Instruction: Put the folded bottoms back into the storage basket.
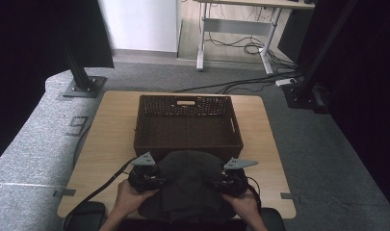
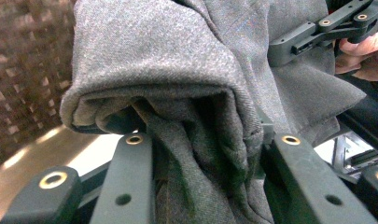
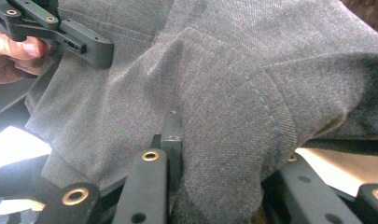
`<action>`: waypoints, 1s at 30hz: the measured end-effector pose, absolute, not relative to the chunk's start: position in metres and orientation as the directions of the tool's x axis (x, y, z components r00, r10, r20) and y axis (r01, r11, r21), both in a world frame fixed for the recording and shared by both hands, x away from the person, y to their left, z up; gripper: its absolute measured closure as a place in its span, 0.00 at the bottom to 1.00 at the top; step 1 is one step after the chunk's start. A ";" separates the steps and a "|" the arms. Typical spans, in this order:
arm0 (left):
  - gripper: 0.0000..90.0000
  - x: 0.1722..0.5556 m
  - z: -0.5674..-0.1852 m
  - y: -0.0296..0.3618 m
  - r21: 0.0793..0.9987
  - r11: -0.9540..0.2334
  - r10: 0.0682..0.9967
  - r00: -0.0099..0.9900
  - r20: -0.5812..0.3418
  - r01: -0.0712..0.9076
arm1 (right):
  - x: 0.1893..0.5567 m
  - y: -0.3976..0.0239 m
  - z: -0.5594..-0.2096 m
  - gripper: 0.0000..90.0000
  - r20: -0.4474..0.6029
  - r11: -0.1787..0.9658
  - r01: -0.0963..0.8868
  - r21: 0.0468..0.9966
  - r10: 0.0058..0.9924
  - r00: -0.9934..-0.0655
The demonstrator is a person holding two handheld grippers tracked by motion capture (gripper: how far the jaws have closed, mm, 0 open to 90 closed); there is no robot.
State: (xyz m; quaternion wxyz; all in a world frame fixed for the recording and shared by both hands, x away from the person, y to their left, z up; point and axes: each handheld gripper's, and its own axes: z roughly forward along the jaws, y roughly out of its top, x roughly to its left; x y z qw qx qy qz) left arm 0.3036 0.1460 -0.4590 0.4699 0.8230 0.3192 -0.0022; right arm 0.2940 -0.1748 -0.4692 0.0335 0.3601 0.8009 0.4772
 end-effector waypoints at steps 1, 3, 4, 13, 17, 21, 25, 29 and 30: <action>0.71 0.304 -0.455 0.146 0.776 -0.355 0.523 0.799 -0.298 0.522 | 0.295 -0.175 -0.461 0.76 0.276 0.287 0.531 0.797 0.610 -0.743; 0.71 0.306 -0.449 0.146 0.783 -0.355 0.523 0.803 -0.286 0.510 | 0.296 -0.175 -0.455 0.76 0.266 0.286 0.521 0.804 0.610 -0.746; 0.71 0.307 -0.445 0.146 0.787 -0.355 0.521 0.806 -0.282 0.505 | 0.296 -0.175 -0.455 0.76 0.266 0.286 0.521 0.804 0.610 -0.746; 0.71 0.320 -0.411 0.146 0.818 -0.344 0.512 0.822 -0.248 0.461 | 0.307 -0.176 -0.420 0.76 0.211 0.290 0.464 0.837 0.611 -0.763; 0.71 0.329 -0.396 0.148 0.829 -0.332 0.513 0.824 -0.242 0.450 | 0.319 -0.175 -0.402 0.76 0.190 0.288 0.437 0.852 0.607 -0.771; 0.71 0.341 -0.381 0.149 0.839 -0.321 0.513 0.825 -0.236 0.439 | 0.328 -0.174 -0.392 0.76 0.177 0.285 0.421 0.861 0.609 -0.773; 0.71 0.355 -0.367 0.149 0.844 -0.327 0.517 0.828 -0.216 0.425 | 0.344 -0.172 -0.376 0.76 0.148 0.286 0.398 0.872 0.620 -0.770; 0.71 0.370 -0.353 0.149 0.852 -0.325 0.523 0.829 -0.200 0.411 | 0.354 -0.172 -0.368 0.76 0.134 0.285 0.386 0.878 0.626 -0.768; 0.71 0.373 -0.350 0.149 0.852 -0.323 0.525 0.827 -0.200 0.411 | 0.358 -0.171 -0.364 0.76 0.127 0.285 0.379 0.880 0.629 -0.767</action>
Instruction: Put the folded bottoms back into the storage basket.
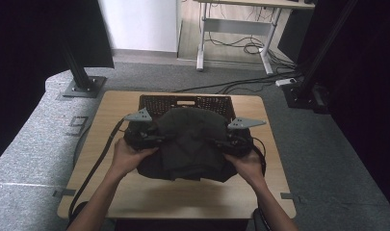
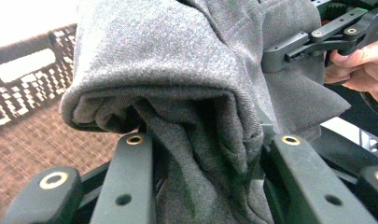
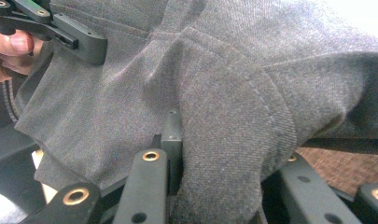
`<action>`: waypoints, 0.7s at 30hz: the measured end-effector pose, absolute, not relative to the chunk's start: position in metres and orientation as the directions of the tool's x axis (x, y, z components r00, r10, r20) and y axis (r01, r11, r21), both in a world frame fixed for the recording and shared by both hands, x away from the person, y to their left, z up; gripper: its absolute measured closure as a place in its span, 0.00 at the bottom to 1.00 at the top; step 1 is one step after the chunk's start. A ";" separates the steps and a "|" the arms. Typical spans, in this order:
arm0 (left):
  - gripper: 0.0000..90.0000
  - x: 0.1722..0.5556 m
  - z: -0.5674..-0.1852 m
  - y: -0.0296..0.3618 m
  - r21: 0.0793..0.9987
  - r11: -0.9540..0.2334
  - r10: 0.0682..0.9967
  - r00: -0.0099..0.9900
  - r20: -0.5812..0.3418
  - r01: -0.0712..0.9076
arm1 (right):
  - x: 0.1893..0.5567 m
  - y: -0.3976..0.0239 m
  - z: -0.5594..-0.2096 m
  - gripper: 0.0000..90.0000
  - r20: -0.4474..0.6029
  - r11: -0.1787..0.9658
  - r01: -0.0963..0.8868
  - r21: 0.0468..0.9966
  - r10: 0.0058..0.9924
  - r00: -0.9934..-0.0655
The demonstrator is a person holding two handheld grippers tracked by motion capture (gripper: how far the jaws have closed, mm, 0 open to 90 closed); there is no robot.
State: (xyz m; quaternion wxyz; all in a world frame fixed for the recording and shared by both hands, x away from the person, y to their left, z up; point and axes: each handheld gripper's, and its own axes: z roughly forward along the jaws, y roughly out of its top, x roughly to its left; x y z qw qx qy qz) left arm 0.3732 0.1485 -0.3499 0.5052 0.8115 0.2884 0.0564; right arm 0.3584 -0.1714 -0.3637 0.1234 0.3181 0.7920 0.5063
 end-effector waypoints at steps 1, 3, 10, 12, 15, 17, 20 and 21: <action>0.71 0.377 -0.347 0.148 0.855 -0.323 0.526 0.828 -0.194 0.406 | 0.362 -0.171 -0.361 0.76 0.119 0.285 0.370 0.884 0.630 -0.767; 0.71 0.384 -0.340 0.148 0.858 -0.323 0.529 0.828 -0.186 0.399 | 0.368 -0.171 -0.356 0.76 0.106 0.285 0.360 0.888 0.635 -0.765; 0.71 0.411 -0.326 0.147 0.865 -0.318 0.539 0.824 -0.172 0.388 | 0.395 -0.167 -0.341 0.76 0.069 0.283 0.333 0.900 0.661 -0.747; 0.71 0.420 -0.324 0.148 0.868 -0.311 0.542 0.822 -0.173 0.388 | 0.402 -0.166 -0.338 0.76 0.056 0.285 0.323 0.902 0.666 -0.743; 0.71 0.432 -0.322 0.149 0.871 -0.306 0.549 0.819 -0.168 0.384 | 0.412 -0.164 -0.334 0.76 0.035 0.292 0.309 0.905 0.674 -0.738; 0.71 0.440 -0.322 0.149 0.872 -0.307 0.554 0.816 -0.162 0.381 | 0.420 -0.161 -0.333 0.76 0.024 0.297 0.307 0.904 0.682 -0.731; 0.71 0.452 -0.325 0.149 0.873 -0.305 0.559 0.814 -0.158 0.380 | 0.430 -0.159 -0.333 0.76 0.011 0.302 0.304 0.903 0.692 -0.722; 0.71 0.456 -0.327 0.149 0.874 -0.304 0.561 0.813 -0.158 0.379 | 0.438 -0.157 -0.335 0.76 0.005 0.307 0.304 0.902 0.697 -0.717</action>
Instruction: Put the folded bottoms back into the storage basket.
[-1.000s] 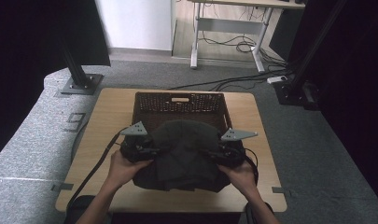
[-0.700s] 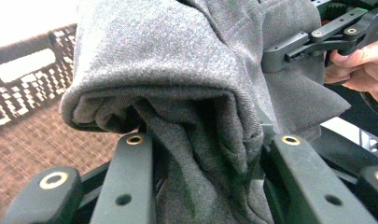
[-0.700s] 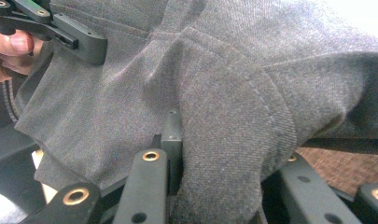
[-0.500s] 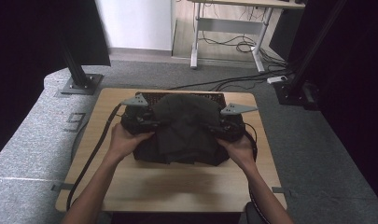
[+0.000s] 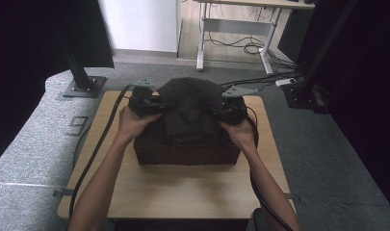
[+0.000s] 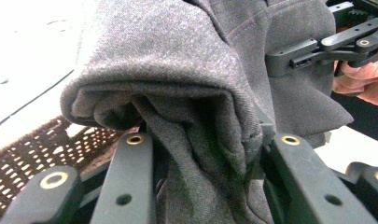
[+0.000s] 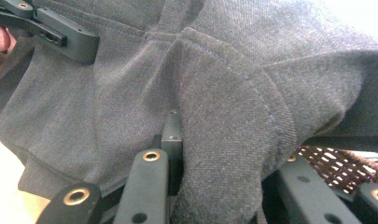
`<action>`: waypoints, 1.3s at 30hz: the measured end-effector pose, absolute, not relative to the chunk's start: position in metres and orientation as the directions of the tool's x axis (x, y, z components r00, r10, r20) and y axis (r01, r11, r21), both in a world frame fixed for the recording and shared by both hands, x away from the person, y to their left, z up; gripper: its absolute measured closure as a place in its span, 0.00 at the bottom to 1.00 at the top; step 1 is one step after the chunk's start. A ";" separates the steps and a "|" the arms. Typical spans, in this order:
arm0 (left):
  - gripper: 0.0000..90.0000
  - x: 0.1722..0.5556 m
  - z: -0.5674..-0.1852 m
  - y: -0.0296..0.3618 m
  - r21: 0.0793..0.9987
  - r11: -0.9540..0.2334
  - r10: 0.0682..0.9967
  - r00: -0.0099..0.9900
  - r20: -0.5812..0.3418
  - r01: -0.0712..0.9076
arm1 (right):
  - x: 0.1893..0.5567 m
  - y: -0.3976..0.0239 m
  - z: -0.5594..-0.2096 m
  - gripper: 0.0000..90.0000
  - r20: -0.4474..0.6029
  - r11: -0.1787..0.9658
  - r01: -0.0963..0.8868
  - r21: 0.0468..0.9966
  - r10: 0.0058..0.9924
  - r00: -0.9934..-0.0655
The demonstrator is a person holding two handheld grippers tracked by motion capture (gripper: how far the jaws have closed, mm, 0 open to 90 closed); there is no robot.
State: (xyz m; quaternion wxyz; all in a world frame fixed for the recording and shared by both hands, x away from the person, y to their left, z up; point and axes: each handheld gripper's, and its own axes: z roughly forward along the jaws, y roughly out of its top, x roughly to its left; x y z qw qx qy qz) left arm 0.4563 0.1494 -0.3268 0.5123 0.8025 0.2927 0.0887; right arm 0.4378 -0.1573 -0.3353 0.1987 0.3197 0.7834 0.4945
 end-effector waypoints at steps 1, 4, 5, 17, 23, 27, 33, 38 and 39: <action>0.71 0.459 -0.328 0.150 0.873 -0.305 0.561 0.813 -0.158 0.380 | 0.438 -0.157 -0.335 0.76 0.005 0.307 0.304 0.902 0.697 -0.717; 0.71 0.474 -0.338 0.150 0.870 -0.303 0.567 0.807 -0.163 0.389 | 0.450 -0.154 -0.342 0.76 -0.001 0.310 0.311 0.898 0.709 -0.705; 0.71 0.477 -0.341 0.150 0.869 -0.303 0.568 0.806 -0.165 0.392 | 0.454 -0.153 -0.345 0.76 -0.003 0.313 0.314 0.896 0.712 -0.702; 0.71 0.511 -0.388 0.149 0.834 -0.330 0.597 0.782 -0.179 0.442 | 0.490 -0.145 -0.385 0.76 0.019 0.333 0.384 0.861 0.734 -0.679; 0.71 0.513 -0.412 0.151 0.794 -0.354 0.612 0.764 -0.203 0.495 | 0.496 -0.140 -0.407 0.76 0.045 0.356 0.434 0.828 0.728 -0.684; 0.71 0.510 -0.422 0.153 0.765 -0.375 0.627 0.751 -0.207 0.524 | 0.497 -0.135 -0.420 0.76 0.074 0.365 0.471 0.803 0.723 -0.687; 0.71 0.511 -0.429 0.143 0.720 -0.430 0.637 0.748 -0.186 0.545 | 0.498 -0.135 -0.430 0.76 0.100 0.384 0.521 0.762 0.726 -0.681; 0.71 0.514 -0.436 0.124 0.689 -0.438 0.638 0.740 -0.214 0.577 | 0.500 -0.147 -0.430 0.76 0.094 0.403 0.559 0.725 0.746 -0.660; 0.71 0.514 -0.438 0.121 0.683 -0.436 0.640 0.735 -0.222 0.586 | 0.500 -0.149 -0.431 0.76 0.090 0.410 0.564 0.717 0.748 -0.658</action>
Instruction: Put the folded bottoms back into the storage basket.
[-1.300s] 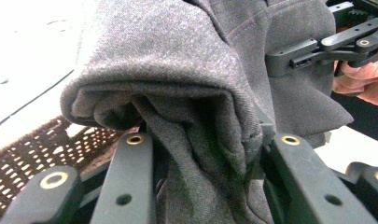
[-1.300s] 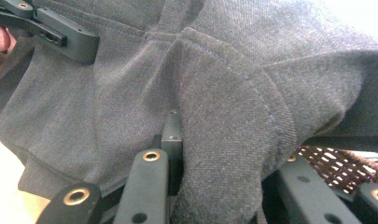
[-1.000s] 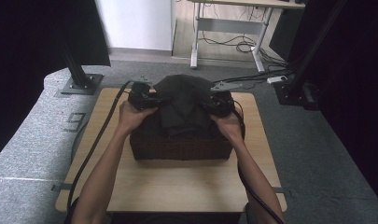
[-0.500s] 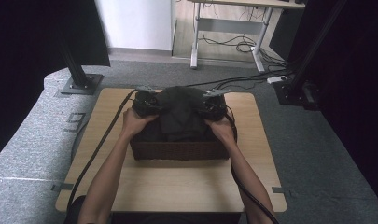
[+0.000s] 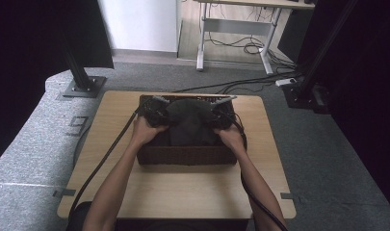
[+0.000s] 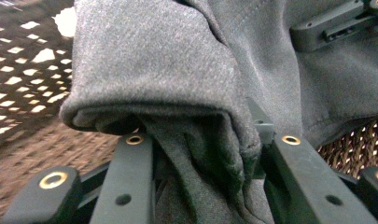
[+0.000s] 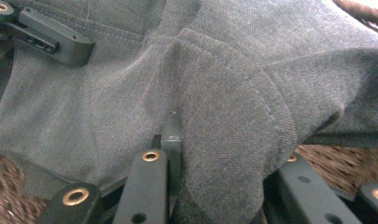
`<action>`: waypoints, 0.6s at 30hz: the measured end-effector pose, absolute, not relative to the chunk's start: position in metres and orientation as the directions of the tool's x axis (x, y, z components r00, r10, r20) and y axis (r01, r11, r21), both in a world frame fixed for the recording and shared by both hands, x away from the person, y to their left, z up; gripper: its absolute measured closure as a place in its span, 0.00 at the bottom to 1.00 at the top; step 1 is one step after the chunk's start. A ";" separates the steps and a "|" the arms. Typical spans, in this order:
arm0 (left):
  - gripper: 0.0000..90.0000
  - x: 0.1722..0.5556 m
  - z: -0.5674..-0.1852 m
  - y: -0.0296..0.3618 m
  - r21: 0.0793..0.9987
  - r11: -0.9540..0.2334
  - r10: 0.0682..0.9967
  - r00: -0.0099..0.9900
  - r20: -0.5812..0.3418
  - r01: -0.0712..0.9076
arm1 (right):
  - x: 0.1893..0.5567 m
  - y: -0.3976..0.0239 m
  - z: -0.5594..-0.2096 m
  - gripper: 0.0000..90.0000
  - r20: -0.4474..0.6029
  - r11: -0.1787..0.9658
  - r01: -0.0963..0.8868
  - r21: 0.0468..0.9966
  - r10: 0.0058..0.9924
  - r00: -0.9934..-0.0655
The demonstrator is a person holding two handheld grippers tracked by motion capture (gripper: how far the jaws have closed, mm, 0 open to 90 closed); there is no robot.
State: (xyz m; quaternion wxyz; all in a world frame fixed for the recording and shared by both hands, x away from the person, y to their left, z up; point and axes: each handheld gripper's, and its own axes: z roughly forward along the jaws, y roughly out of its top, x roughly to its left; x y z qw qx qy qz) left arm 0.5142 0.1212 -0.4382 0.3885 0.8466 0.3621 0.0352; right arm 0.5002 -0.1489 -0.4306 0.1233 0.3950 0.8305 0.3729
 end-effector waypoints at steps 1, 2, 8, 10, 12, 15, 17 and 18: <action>0.71 0.515 -0.440 0.120 0.676 -0.436 0.644 0.730 -0.226 0.594 | 0.501 -0.150 -0.431 0.76 0.091 0.411 0.574 0.708 0.753 -0.652; 0.71 0.515 -0.441 0.119 0.671 -0.435 0.652 0.724 -0.225 0.601 | 0.502 -0.151 -0.432 0.76 0.092 0.415 0.579 0.702 0.753 -0.651; 0.62 0.514 -0.437 0.120 0.609 -0.483 0.743 0.663 -0.096 0.629 | 0.511 -0.142 -0.436 0.65 0.106 0.410 0.619 0.670 0.772 -0.626; 0.55 0.515 -0.437 0.122 0.570 -0.507 0.771 0.636 -0.035 0.646 | 0.515 -0.141 -0.439 0.55 0.086 0.418 0.637 0.648 0.790 -0.607; 0.51 0.515 -0.436 0.126 0.559 -0.522 0.787 0.616 0.025 0.645 | 0.517 -0.143 -0.440 0.46 0.057 0.421 0.644 0.638 0.809 -0.585; 0.44 0.515 -0.431 0.133 0.580 -0.491 0.800 0.600 0.004 0.650 | 0.518 -0.151 -0.439 0.38 0.038 0.408 0.647 0.644 0.827 -0.560; 0.41 0.515 -0.429 0.134 0.583 -0.493 0.798 0.603 0.005 0.646 | 0.517 -0.156 -0.435 0.34 0.036 0.392 0.645 0.656 0.838 -0.545; 0.39 0.514 -0.428 0.134 0.586 -0.493 0.797 0.604 0.008 0.643 | 0.516 -0.158 -0.433 0.33 0.028 0.389 0.638 0.665 0.840 -0.542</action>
